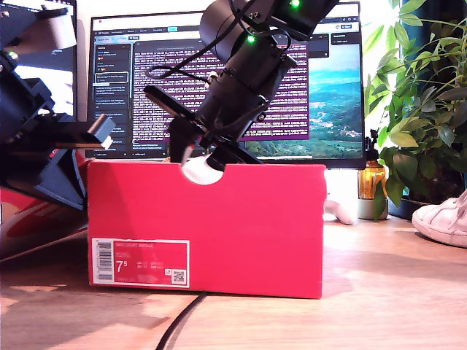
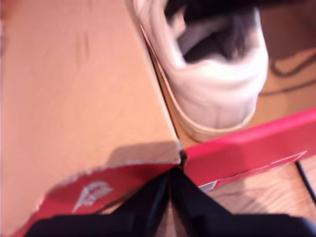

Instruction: Pack the white shoes by picking the first shoe and placing it inside the red shoebox, left side, then picking and rotating the second shoe and placing it in the shoebox

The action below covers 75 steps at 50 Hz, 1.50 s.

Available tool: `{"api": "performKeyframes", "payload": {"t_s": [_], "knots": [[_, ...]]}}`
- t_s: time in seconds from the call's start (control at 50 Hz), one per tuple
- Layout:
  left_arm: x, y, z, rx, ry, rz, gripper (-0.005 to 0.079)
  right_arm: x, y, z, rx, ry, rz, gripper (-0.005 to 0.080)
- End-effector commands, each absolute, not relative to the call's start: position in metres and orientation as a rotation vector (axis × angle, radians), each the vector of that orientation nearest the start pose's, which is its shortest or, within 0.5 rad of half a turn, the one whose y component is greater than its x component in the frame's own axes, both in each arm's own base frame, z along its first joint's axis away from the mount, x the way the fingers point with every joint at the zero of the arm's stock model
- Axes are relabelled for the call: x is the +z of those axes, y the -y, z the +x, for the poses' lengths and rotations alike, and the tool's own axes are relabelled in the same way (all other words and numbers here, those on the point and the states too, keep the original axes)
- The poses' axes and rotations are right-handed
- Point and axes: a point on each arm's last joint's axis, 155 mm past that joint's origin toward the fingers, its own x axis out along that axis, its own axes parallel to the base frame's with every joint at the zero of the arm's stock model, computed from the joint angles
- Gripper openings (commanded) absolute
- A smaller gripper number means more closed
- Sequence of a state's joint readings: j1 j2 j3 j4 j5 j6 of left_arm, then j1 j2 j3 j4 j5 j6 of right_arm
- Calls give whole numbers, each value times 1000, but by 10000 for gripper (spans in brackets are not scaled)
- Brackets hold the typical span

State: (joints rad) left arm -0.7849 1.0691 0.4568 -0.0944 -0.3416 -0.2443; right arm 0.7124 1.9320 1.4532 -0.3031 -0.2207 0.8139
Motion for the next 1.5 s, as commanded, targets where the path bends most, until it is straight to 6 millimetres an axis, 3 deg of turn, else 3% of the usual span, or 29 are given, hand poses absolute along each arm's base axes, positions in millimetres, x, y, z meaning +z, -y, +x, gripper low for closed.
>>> {"api": "performKeyframes", "payload": {"t_s": [0.0, 0.12, 0.26, 0.56, 0.68, 0.8, 0.92, 1.16, 1.28, 1.48], "knots": [[91, 180, 266, -352, -633, 140, -19, 128, -387, 374, 540, -1066, 522, 218], [91, 180, 266, -352, -634, 140, -19, 132, -386, 375, 539, -1063, 524, 218], [91, 180, 266, -352, -633, 140, -19, 148, -370, 380, 505, -1069, 532, 218], [91, 180, 266, -352, -633, 140, -19, 200, -307, 408, 387, -1068, 606, 224], [91, 180, 266, -352, -633, 140, -19, 210, -279, 414, 345, -1094, 611, 327], [91, 180, 266, -352, -633, 140, -19, 210, -246, 418, 246, -1115, 582, 424], [91, 180, 266, -352, -633, 140, -19, 196, -181, 418, -71, -1114, 553, 424], [91, 180, 266, -352, -633, 140, -19, 173, -75, 370, -610, -1194, 520, 424], [91, 180, 266, -352, -633, 140, -19, 175, -61, 370, -649, -1177, 547, 440], [91, 180, 266, -352, -633, 140, -19, 175, -47, 370, -692, -1172, 582, 604]]}}
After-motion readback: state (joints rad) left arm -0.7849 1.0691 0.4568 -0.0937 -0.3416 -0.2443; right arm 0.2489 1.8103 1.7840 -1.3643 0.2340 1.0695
